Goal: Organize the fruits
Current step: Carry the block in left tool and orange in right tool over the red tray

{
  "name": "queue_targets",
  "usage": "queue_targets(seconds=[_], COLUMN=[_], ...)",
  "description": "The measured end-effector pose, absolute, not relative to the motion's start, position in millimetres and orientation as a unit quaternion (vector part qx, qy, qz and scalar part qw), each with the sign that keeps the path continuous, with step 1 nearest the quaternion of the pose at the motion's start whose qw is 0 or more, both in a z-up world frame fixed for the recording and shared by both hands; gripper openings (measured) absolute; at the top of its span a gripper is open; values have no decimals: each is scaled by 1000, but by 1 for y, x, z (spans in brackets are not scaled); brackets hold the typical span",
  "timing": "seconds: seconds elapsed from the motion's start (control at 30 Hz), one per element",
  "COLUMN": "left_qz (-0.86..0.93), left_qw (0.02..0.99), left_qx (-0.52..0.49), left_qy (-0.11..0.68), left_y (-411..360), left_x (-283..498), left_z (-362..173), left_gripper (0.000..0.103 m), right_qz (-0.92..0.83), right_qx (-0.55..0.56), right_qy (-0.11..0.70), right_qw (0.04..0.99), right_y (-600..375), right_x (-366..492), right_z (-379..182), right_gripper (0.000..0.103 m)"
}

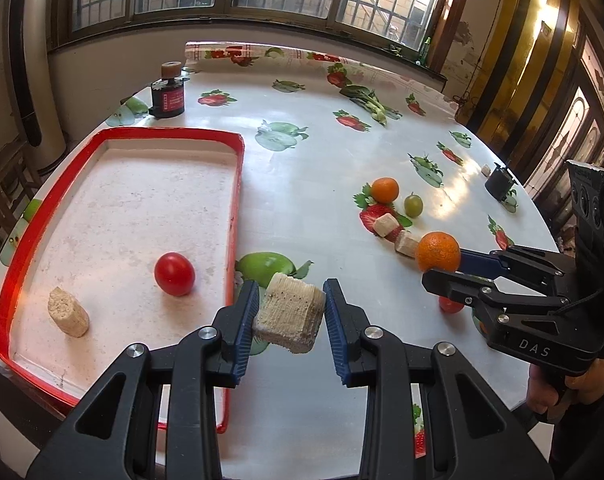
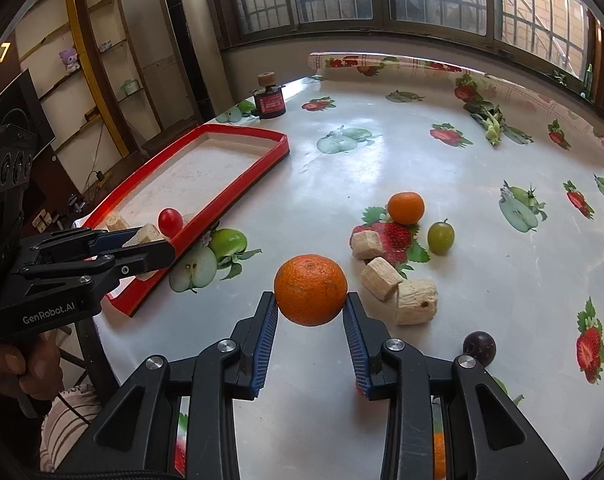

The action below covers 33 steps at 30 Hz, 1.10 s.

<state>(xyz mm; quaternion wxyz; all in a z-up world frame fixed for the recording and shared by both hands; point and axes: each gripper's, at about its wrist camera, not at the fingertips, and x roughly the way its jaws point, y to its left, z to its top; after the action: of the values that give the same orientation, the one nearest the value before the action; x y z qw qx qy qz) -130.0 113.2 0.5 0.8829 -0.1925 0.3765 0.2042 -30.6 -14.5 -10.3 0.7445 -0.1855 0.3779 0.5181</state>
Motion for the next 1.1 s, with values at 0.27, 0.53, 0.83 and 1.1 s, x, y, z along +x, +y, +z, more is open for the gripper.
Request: queue_targets(seconds=[0.27,0.53,0.83,1.1], left_qz=[230,254,293,318], left_qw=[875,868,853,832], left_qx=[-202,-209,-220,-237], left_qy=[374,372,371,389], left_y=[143,169,211,252], left_x=[-142,-153,-169,-166], left_z=[0,0,0,-13], left_gripper=[31,31,31,31], right_qz=[540,561,586,599], right_qx=[-196,-203,-209,-223], right_qy=[377,374,374,377], right_qw=[726,710,688,670], right_y=[22,56,109,159], right_x=[-41,-50,-64,-74], right_z=[-11,-11,-10,-18], right_gripper=[35,35,35,34])
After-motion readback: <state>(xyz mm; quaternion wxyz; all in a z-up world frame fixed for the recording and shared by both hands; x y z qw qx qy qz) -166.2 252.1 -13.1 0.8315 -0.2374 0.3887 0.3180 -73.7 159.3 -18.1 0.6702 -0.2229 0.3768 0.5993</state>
